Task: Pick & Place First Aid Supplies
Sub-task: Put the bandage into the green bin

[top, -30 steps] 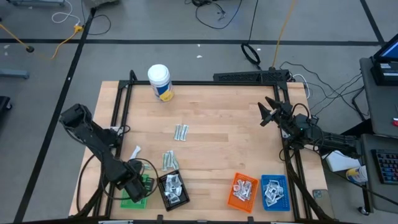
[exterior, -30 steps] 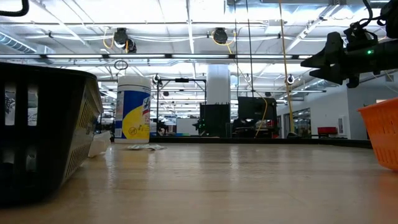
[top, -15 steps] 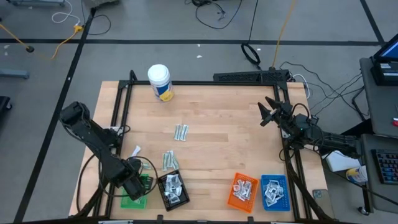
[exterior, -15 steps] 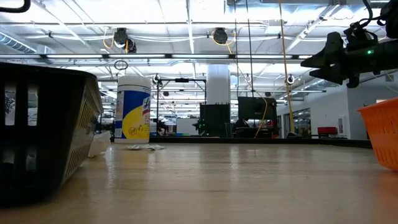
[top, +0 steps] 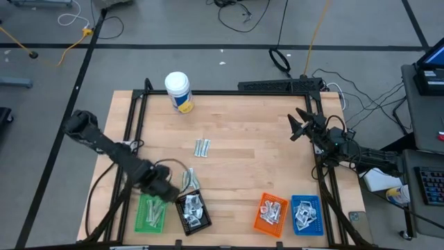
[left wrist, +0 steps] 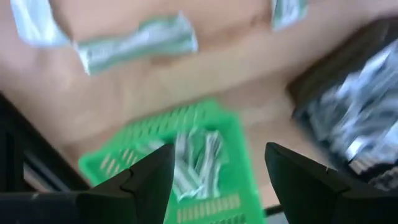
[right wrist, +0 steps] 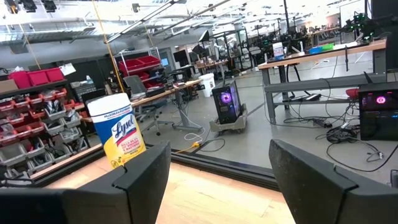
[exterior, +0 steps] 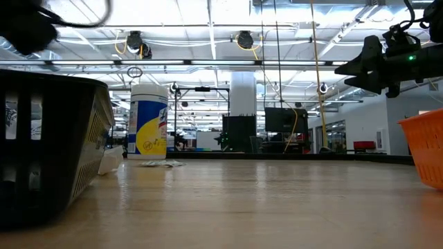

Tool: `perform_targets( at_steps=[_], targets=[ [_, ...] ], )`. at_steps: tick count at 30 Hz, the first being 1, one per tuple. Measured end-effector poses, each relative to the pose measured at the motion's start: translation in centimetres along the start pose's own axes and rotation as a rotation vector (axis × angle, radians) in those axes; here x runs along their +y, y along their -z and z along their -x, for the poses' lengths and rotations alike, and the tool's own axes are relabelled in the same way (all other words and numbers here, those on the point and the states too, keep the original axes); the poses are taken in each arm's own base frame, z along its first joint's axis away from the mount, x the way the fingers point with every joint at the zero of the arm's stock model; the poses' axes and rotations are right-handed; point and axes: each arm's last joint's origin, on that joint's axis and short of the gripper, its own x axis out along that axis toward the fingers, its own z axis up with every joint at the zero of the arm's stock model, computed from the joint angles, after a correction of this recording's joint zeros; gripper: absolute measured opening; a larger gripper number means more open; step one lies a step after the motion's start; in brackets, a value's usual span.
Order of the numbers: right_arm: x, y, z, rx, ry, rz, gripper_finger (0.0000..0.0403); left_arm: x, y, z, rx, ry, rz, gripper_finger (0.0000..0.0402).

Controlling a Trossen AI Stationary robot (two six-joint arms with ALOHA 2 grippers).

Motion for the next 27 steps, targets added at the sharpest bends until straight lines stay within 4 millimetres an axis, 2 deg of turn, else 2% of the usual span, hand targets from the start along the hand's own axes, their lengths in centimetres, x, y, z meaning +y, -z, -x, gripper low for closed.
perform_targets(
  at_steps=[14,27],
  targets=[
    [0.0,0.0,0.0,0.000,0.000,0.000,0.0267,-3.3,-12.3,2.7,-0.061,0.081,0.058,0.0253],
    [0.0,0.0,0.0,0.000,0.000,0.000,0.0267,-7.7,-23.1,4.7,-0.115,0.057,0.028,0.0253]
  ],
)
